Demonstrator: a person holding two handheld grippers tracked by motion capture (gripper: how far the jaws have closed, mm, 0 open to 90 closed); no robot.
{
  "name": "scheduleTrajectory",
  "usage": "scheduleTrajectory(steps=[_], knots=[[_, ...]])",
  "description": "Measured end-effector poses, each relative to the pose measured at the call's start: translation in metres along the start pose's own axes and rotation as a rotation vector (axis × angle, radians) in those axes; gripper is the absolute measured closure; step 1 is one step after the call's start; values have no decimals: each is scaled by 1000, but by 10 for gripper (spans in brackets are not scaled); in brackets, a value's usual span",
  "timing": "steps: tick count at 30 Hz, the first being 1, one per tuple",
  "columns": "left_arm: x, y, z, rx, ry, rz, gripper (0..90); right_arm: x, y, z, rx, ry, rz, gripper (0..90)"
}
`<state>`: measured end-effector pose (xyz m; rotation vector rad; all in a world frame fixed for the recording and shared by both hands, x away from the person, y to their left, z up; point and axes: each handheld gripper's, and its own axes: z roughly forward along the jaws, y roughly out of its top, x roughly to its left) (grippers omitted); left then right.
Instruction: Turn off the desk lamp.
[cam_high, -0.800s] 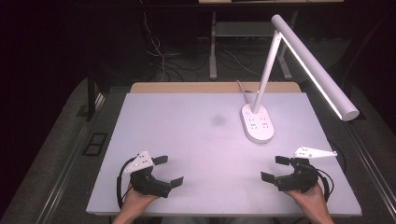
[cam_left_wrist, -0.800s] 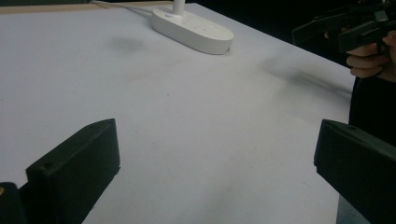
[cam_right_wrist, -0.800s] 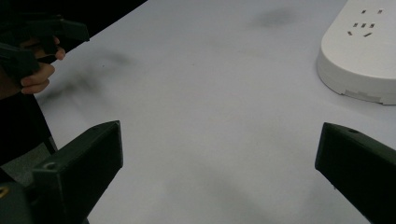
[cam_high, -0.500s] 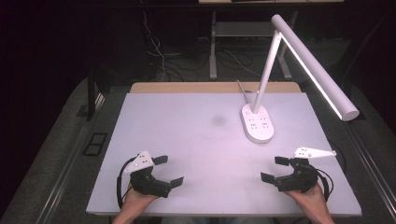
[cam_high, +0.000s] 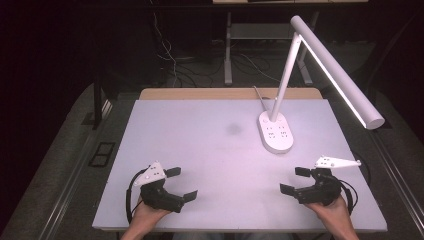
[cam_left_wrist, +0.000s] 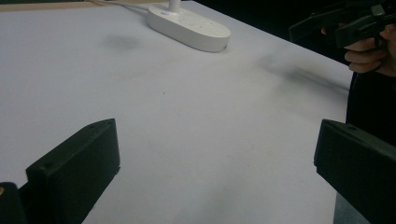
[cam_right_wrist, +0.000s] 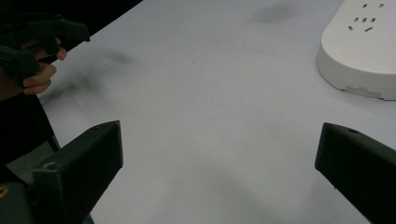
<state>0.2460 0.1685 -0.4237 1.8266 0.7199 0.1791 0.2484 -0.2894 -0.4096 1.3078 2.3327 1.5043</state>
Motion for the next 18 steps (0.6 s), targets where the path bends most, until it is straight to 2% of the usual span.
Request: scheduleTrajectory(steps=[18], knots=[[-1, -1, -2, 1, 4, -4, 0, -4, 20, -4, 22, -6, -10, 9]])
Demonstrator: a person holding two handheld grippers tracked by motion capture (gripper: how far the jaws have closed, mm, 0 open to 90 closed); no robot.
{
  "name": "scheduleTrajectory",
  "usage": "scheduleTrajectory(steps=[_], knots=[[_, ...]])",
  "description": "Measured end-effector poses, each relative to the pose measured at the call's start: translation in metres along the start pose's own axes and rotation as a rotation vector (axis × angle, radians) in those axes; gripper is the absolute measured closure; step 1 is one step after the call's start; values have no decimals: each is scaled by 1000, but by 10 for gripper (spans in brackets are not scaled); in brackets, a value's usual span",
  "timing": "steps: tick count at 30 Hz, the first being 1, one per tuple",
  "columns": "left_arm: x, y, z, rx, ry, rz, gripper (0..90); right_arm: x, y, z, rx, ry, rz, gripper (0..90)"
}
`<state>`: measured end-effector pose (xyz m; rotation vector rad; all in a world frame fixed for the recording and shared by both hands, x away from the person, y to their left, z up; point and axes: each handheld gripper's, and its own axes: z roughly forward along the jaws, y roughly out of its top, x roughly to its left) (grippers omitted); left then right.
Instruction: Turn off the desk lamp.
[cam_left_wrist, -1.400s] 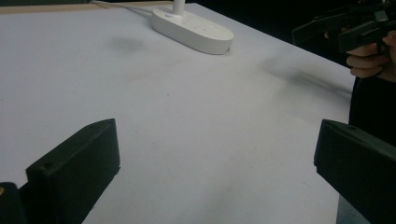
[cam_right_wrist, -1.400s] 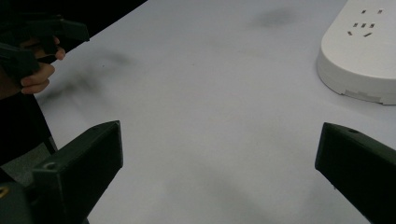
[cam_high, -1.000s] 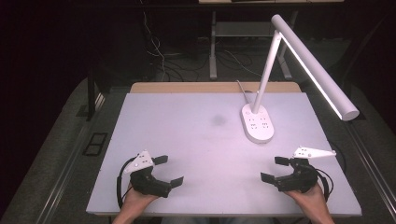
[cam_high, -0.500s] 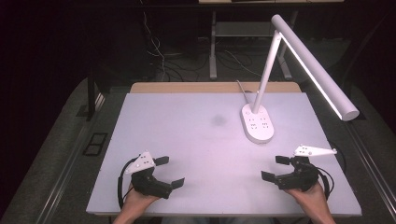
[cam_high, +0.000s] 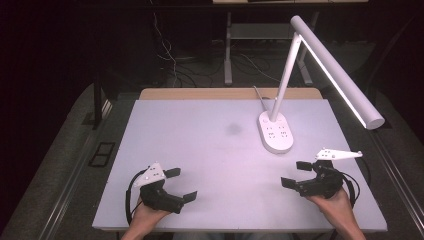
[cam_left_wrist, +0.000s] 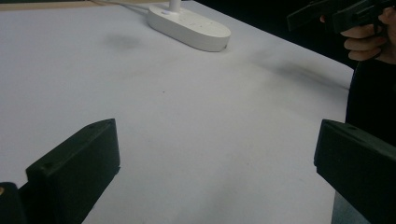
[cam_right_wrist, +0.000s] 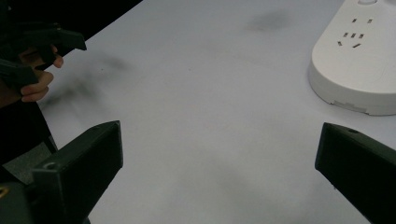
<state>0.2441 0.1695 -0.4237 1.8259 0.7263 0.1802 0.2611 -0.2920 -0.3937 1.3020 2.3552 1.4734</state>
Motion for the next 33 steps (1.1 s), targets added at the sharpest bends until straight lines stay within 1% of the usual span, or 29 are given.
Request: scheduleTrajectory(steps=[11, 17, 20, 27, 33], knots=[[0, 0, 0, 0, 1, -3, 0, -6, 15, -4, 5, -2, -12, 9], [0, 0, 0, 0, 1, 0, 0, -9, 23, -4, 21, -9, -14, 9], [1, 0, 0, 0, 2, -2, 0, -10, 27, -3, 19, -10, -21, 9], [0, 0, 0, 0, 4, -5, 0, -15, 37, -1, 32, -16, -24, 9], [0, -1, 0, -1, 4, -6, 0, -21, 47, 4, 45, -24, -39, 9]])
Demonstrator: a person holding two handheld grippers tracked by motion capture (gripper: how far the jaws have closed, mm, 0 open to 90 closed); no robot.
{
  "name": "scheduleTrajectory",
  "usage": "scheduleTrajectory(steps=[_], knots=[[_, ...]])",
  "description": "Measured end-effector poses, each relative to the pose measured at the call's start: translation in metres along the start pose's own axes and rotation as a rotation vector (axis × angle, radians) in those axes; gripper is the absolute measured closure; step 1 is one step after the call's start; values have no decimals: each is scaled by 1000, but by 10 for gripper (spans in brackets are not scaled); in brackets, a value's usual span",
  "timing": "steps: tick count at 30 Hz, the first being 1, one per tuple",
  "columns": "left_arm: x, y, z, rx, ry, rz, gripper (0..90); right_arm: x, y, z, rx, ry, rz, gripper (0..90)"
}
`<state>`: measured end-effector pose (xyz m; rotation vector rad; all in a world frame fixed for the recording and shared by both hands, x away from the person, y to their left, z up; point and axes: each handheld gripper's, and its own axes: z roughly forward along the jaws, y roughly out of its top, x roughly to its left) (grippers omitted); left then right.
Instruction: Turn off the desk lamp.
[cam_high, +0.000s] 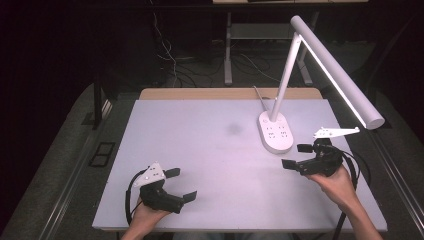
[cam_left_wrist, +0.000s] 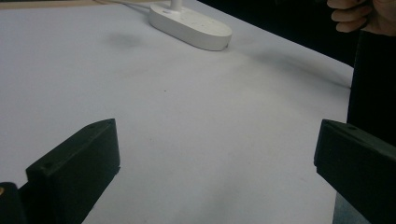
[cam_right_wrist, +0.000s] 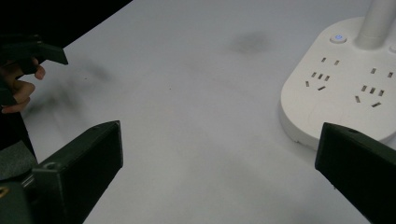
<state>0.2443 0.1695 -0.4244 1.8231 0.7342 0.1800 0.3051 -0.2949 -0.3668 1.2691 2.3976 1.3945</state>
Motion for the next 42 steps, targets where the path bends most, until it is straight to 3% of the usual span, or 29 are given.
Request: scheduleTrajectory(steps=[17, 25, 42], knots=[[0, 0, 0, -1, 7, 4, 0, -20, 29, 5, 0, -27, -24, 9], [0, 0, 0, 3, 2, 6, 0, -32, 45, 12, 12, -33, -16, 9], [1, 0, -1, 1, -2, 6, 0, -57, 60, 25, 34, -65, 16, 9]])
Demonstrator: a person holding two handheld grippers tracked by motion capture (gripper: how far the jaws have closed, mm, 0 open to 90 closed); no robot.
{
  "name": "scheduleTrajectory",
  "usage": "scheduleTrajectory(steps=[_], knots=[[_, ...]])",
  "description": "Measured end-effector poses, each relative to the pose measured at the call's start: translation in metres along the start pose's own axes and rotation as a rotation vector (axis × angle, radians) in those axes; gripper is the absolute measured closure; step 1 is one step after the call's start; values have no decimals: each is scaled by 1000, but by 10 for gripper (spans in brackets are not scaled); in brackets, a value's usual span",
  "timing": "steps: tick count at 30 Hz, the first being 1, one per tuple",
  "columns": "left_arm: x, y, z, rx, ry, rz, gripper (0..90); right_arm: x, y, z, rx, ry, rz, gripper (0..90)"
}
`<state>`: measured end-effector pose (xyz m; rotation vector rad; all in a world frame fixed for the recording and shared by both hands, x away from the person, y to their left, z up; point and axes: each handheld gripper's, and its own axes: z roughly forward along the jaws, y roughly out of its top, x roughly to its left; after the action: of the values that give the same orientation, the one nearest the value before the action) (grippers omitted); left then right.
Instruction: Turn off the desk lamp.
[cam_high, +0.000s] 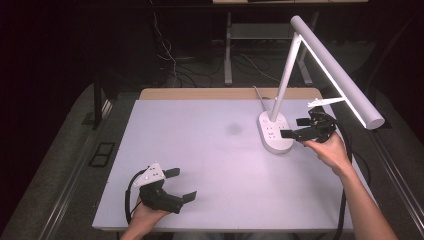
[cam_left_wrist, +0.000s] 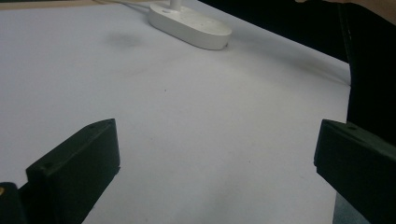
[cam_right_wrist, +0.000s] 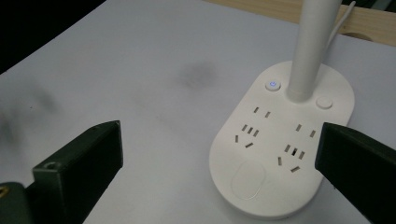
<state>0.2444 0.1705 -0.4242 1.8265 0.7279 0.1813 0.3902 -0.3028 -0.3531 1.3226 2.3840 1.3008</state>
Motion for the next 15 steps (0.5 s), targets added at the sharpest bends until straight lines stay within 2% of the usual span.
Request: scheduleTrajectory(steps=[5, 6, 9, 11, 13, 15], knots=[[0, 0, 0, 0, 0, -1, 0, -9, 4, 4, 6, -6, 5, 10], [0, 0, 0, 1, 0, -1, 0, -13, 5, 5, 4, 2, 10, 67], [1, 0, 0, 0, 0, -2, 0, -17, 6, 5, -4, 0, 17, 71], [1, 0, 0, 1, 0, -1, 0, -20, 7, 6, 3, 2, 18, 173], [0, 0, 0, 1, -1, -1, 0, -23, 8, 8, 2, -13, 16, 187], [1, 0, -1, 0, -4, -1, 0, -28, 8, 10, -5, -15, 15, 307]])
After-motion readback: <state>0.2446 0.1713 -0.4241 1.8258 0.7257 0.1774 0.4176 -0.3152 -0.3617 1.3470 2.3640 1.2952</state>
